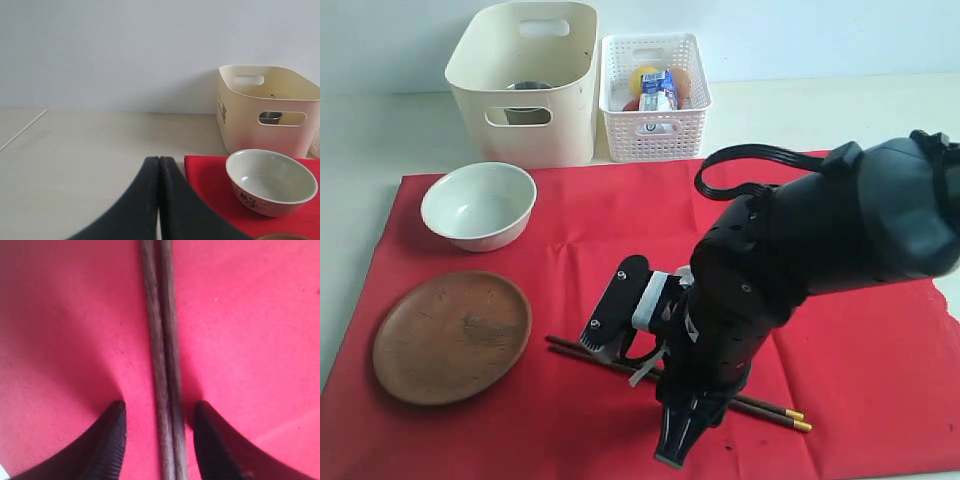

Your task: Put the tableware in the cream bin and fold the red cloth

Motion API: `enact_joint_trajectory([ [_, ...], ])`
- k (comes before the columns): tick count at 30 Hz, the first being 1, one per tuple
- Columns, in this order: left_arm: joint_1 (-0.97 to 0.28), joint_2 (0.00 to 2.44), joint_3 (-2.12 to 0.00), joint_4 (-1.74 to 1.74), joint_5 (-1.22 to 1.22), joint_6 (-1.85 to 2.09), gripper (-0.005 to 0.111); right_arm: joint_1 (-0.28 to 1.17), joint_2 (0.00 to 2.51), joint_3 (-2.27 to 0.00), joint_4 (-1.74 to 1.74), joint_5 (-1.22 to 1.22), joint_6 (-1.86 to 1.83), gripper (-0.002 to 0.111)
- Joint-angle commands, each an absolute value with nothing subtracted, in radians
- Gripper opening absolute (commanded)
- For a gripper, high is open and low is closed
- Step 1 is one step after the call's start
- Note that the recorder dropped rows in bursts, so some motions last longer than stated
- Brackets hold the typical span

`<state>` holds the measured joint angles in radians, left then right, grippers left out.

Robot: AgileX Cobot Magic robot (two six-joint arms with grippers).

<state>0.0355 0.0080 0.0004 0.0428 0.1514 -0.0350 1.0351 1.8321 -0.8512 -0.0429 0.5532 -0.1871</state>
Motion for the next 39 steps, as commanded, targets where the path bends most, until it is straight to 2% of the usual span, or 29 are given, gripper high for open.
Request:
enact_joint_trajectory([
  [1,0.039,0.005,0.0,0.037,0.148,-0.035,0.0,1.029,1.863,-0.845,-0.055,0.532,-0.195,0.038],
  [8,0.039,0.005,0.0,0.037,0.148,-0.035,0.0,1.029,1.861,-0.845,-0.057,0.553,-0.195,0.005],
  [10,0.039,0.005,0.0,0.037,0.148,-0.035,0.0,1.029,1.861,-0.845,-0.057,0.553,-0.195,0.0],
  [31,0.039,0.005,0.0,0.037,0.148,-0.035,0.0,1.029,1.737,-0.845,-0.058,0.575,-0.188,0.0],
  [39,0.039,0.005,0.0,0.037,0.148,-0.035,0.0,1.029,1.744,-0.845,-0.047,0.477,-0.127,0.0],
])
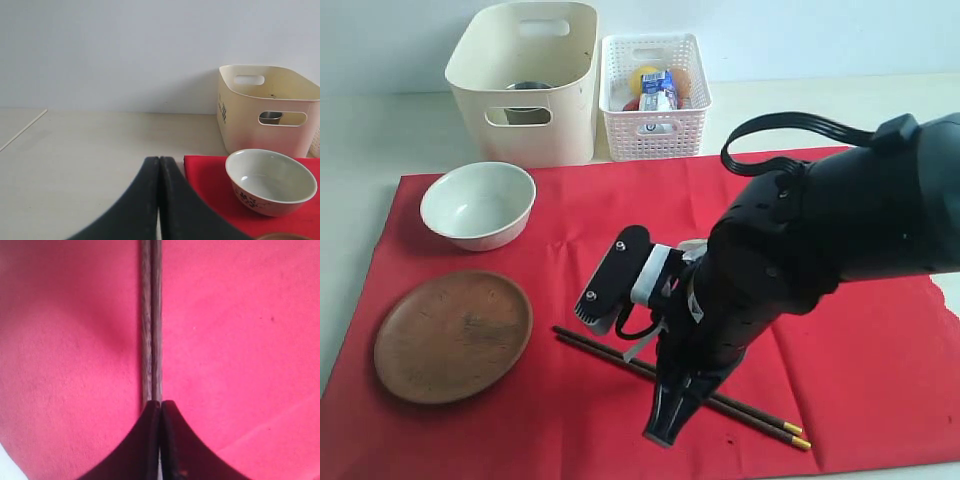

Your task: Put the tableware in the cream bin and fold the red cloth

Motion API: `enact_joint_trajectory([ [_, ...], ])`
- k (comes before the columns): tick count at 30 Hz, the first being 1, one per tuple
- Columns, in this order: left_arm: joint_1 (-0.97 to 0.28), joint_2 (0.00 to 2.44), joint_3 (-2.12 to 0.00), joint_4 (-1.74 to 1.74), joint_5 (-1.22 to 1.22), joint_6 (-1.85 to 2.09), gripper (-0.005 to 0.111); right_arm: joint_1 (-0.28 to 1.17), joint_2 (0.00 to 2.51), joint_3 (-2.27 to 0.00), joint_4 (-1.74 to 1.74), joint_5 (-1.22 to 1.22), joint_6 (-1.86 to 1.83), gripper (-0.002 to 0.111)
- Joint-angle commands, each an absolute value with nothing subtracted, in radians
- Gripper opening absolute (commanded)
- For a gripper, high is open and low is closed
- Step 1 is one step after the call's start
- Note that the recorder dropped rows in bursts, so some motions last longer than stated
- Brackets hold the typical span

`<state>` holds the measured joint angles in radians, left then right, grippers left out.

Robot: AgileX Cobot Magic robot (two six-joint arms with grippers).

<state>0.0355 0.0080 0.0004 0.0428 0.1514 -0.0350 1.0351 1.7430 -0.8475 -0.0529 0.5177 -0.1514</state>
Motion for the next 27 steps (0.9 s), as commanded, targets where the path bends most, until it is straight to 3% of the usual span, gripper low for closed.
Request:
enact_joint_trajectory([
  [1,0.039,0.005,0.0,0.037,0.148,-0.035,0.0,1.029,1.744,-0.845,-0.027,0.477,-0.127,0.0],
  [5,0.039,0.005,0.0,0.037,0.148,-0.035,0.0,1.029,1.744,-0.845,0.0,0.479,-0.088,0.005],
  [11,0.039,0.005,0.0,0.037,0.148,-0.035,0.0,1.029,1.744,-0.845,0.0,0.487,-0.014,0.038],
  [13,0.039,0.005,0.0,0.037,0.148,-0.035,0.0,1.029,1.744,-0.845,0.009,0.505,-0.014,0.044],
  [24,0.039,0.005,0.0,0.037,0.148,-0.035,0.0,1.029,1.849,-0.845,0.02,0.527,-0.021,0.043],
  [27,0.039,0.005,0.0,0.037,0.148,-0.035,0.0,1.029,1.858,-0.845,0.02,0.537,-0.034,0.033],
])
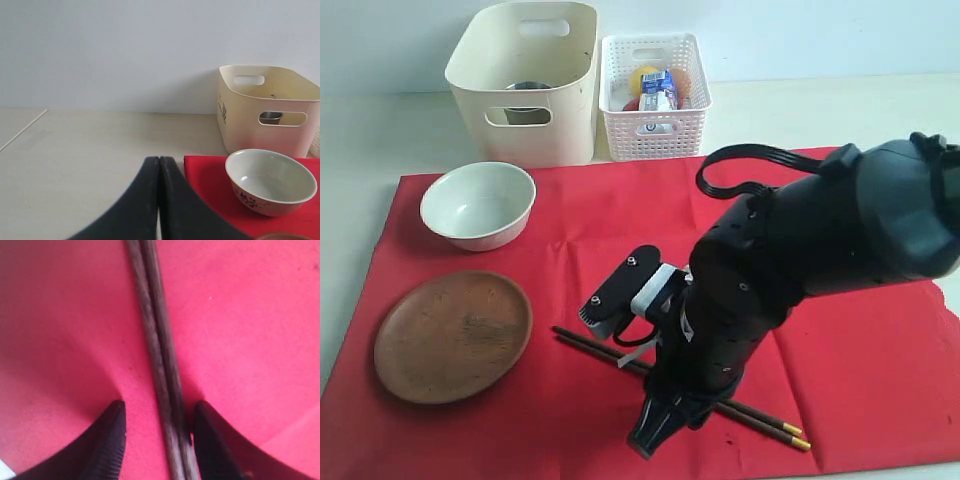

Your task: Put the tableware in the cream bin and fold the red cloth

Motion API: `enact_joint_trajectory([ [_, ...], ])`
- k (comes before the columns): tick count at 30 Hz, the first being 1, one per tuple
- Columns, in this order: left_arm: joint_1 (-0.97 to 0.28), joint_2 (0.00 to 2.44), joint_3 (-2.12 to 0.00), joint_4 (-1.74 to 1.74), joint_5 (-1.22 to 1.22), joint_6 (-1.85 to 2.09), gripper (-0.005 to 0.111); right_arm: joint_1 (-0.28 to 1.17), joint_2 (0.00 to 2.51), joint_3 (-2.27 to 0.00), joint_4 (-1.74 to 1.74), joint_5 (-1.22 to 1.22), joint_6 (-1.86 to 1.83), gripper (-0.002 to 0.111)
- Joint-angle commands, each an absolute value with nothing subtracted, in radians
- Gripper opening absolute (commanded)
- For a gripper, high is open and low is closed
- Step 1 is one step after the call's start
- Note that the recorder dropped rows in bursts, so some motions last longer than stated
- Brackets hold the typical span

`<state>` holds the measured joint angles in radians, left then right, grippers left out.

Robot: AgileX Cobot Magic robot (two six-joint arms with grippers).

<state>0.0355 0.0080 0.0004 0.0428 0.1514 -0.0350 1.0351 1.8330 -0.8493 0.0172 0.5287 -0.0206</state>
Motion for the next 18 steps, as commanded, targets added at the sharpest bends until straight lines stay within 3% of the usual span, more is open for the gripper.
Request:
enact_joint_trajectory([
  [1,0.039,0.005,0.0,0.037,0.148,-0.035,0.0,1.029,1.858,-0.845,0.02,0.539,-0.034,0.028],
  [6,0.039,0.005,0.0,0.037,0.148,-0.035,0.0,1.029,1.86,-0.845,0.02,0.55,-0.034,0.0],
  [18,0.039,0.005,0.0,0.037,0.148,-0.035,0.0,1.029,1.782,-0.845,0.0,0.573,-0.034,0.0],
])
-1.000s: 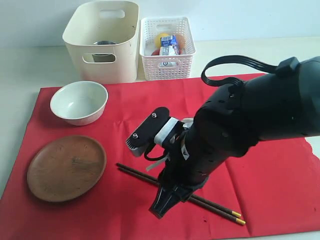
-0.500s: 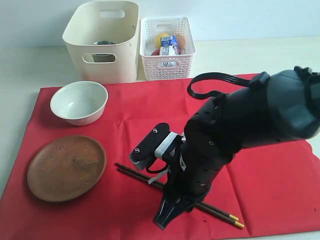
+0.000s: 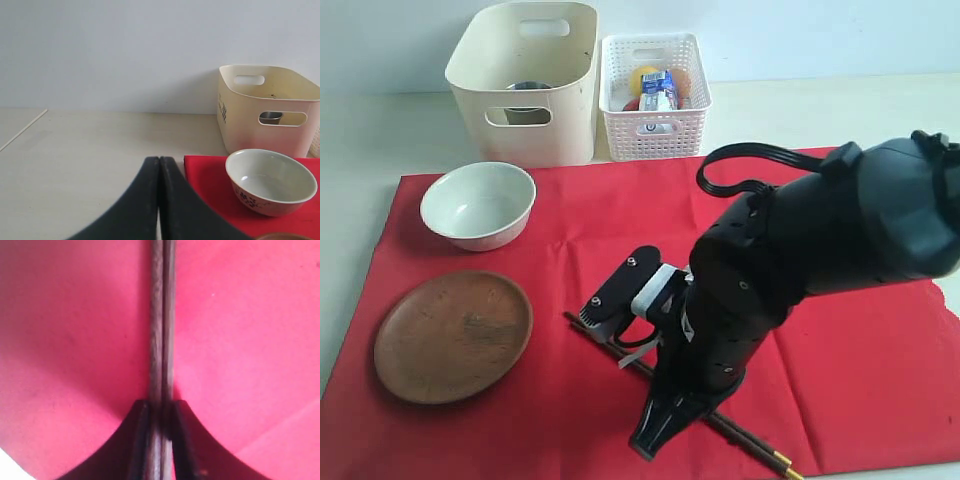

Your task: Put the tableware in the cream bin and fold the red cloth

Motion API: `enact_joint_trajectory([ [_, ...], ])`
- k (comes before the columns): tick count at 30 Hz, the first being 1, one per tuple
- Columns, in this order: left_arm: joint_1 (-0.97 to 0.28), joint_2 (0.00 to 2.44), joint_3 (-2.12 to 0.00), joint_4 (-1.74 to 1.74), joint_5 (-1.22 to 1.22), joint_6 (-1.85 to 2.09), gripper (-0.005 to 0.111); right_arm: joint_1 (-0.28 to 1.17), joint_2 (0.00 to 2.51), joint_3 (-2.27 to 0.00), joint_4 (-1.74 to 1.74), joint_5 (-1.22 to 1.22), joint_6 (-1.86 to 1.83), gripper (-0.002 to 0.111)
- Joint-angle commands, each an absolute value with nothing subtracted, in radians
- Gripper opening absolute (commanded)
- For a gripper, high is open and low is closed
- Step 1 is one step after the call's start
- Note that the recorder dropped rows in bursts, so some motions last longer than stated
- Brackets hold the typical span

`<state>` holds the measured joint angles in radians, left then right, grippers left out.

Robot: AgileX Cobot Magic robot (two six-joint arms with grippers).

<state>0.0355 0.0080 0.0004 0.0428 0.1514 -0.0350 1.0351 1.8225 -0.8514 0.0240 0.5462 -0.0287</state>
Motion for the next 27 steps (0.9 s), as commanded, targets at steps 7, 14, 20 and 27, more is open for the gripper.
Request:
enact_joint_trajectory([
  [7,0.039,0.005,0.0,0.037,0.148,-0.035,0.0,1.029,1.76,-0.845,-0.023,0.569,-0.034,0.0],
  [14,0.039,0.005,0.0,0.037,0.148,-0.035,0.0,1.029,1.76,-0.845,-0.022,0.564,-0.019,0.0],
  [20,0.039,0.005,0.0,0.037,0.148,-0.035,0.0,1.029,1.76,-0.845,0.0,0.524,0.028,0.015],
  [27,0.039,0.005,0.0,0.037,0.148,-0.035,0.0,1.029,1.858,-0.845,0.0,0.494,0.028,0.017],
])
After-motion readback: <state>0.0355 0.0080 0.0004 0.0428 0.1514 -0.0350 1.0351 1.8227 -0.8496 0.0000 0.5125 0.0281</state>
